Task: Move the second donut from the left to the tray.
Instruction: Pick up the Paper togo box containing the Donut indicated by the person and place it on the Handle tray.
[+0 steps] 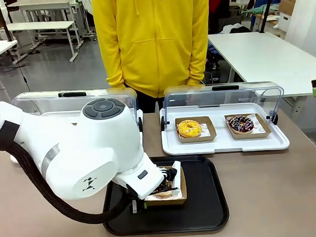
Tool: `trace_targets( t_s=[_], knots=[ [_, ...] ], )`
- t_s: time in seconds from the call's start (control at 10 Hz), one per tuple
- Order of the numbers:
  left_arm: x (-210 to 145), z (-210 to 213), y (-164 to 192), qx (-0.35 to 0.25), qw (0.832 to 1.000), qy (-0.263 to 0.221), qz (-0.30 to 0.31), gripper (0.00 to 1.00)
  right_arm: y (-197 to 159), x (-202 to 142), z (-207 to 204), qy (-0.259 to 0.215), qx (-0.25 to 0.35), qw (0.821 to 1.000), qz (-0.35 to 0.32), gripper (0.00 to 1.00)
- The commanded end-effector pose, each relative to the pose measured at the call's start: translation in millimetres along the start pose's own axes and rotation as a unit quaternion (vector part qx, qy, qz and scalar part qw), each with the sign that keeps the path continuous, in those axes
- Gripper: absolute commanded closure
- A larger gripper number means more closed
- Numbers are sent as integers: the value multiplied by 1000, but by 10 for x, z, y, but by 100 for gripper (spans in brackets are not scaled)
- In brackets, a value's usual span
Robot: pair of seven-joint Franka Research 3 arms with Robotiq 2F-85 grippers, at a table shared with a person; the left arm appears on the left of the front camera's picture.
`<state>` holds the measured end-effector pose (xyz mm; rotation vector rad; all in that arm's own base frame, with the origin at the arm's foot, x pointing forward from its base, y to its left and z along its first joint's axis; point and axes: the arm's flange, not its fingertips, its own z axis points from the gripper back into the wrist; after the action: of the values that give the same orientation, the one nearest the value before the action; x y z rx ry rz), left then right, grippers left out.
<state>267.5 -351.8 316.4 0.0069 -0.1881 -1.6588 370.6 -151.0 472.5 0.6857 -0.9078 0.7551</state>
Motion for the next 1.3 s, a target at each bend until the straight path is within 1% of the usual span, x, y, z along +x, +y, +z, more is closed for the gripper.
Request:
trace_targets(
  t_s=[0.0, 0.3, 0.6, 0.7, 0.9, 1.0, 1.1, 1.2],
  knots=[
    [68, -37, 1, -7, 1000, 1, 3, 98, -32, 27, -11, -17, 0, 1000, 14, 0],
    [84, -36, 24, -18, 1000, 4, -2, 98, -32, 27, -11, -17, 0, 1000, 14, 0],
    [78, 14, 41, -15, 1000, 14, -2, 13, -32, 27, -11, -17, 0, 1000, 14, 0],
    [70, 55, 42, -15, 1000, 12, -1, 0, -32, 27, -11, -17, 0, 1000, 14, 0],
    [36, 209, 40, -7, 1000, 8, 5, 0, -32, 27, -11, -17, 0, 1000, 14, 0],
    [14, 302, 50, -8, 1000, 3, 5, 5, -32, 27, -11, -17, 0, 1000, 14, 0],
    [0, 413, 56, 0, 1000, 0, 4, 0, -32, 27, -11, -17, 0, 1000, 14, 0],
    [-17, 510, 66, 7, 1000, -2, 4, 0, -32, 27, -11, -17, 0, 1000, 14, 0]
  ],
)
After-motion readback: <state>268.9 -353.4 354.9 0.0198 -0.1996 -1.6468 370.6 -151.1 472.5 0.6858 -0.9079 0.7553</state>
